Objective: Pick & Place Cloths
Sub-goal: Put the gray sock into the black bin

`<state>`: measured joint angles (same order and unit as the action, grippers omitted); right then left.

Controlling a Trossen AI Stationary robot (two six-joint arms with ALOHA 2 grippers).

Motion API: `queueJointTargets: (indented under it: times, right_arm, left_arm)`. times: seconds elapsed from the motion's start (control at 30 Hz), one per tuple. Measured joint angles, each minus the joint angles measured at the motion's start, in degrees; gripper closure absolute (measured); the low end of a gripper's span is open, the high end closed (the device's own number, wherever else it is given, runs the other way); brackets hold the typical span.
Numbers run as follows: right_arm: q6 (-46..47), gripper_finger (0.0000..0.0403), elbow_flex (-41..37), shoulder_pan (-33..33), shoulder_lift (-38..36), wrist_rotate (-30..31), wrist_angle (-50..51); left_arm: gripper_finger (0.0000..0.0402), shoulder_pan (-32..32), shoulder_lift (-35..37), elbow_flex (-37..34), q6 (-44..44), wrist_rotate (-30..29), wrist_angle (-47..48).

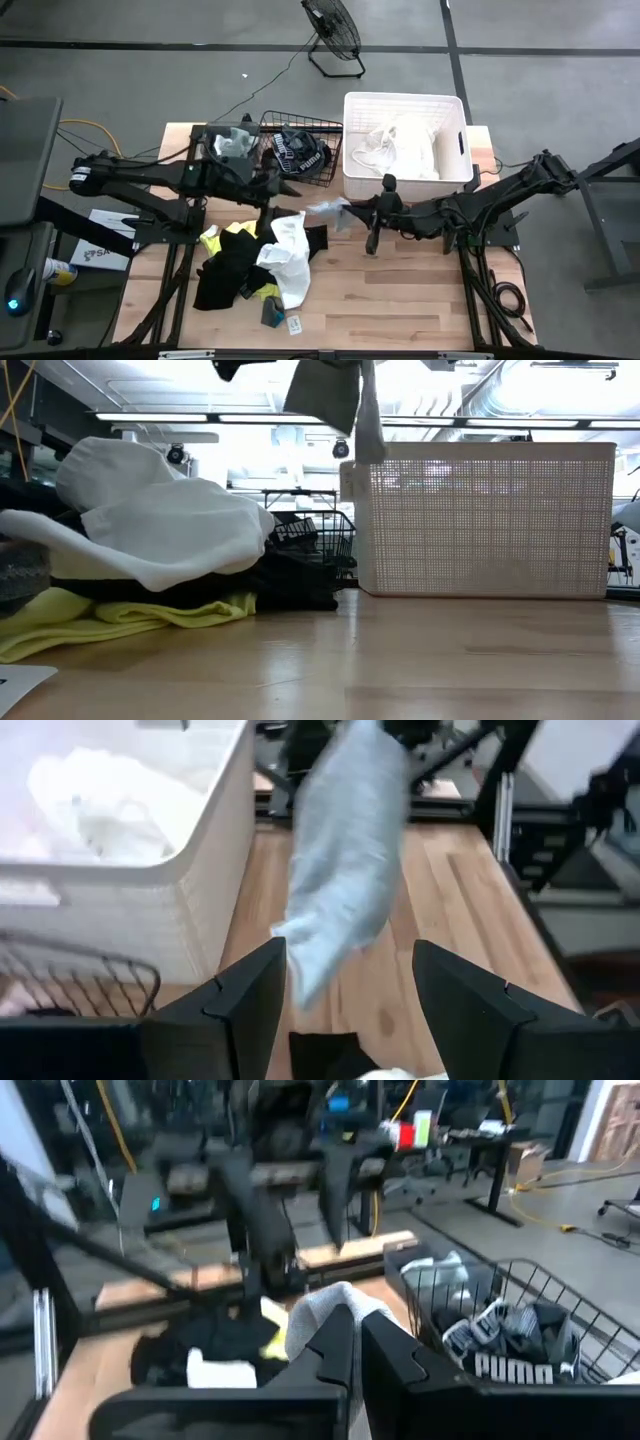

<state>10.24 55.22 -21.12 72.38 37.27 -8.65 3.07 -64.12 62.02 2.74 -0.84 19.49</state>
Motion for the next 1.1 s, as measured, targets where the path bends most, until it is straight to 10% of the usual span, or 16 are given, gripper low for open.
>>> queueJointTargets:
  times: [0.8,1.1]
  right_arm:
    - [-1.45,0.04,-0.02,1.59,2.03,14.43,-10.53]
    - [-0.85,0.04,-0.01,4.04,2.03,10.39,-11.27]
  left_arm:
    - [0.0187,2.6,-9.55,0.04,-19.13,-3.91,-16.71]
    - [0.0187,2.58,-9.88,0.07,-19.43,-5.29,-20.19]
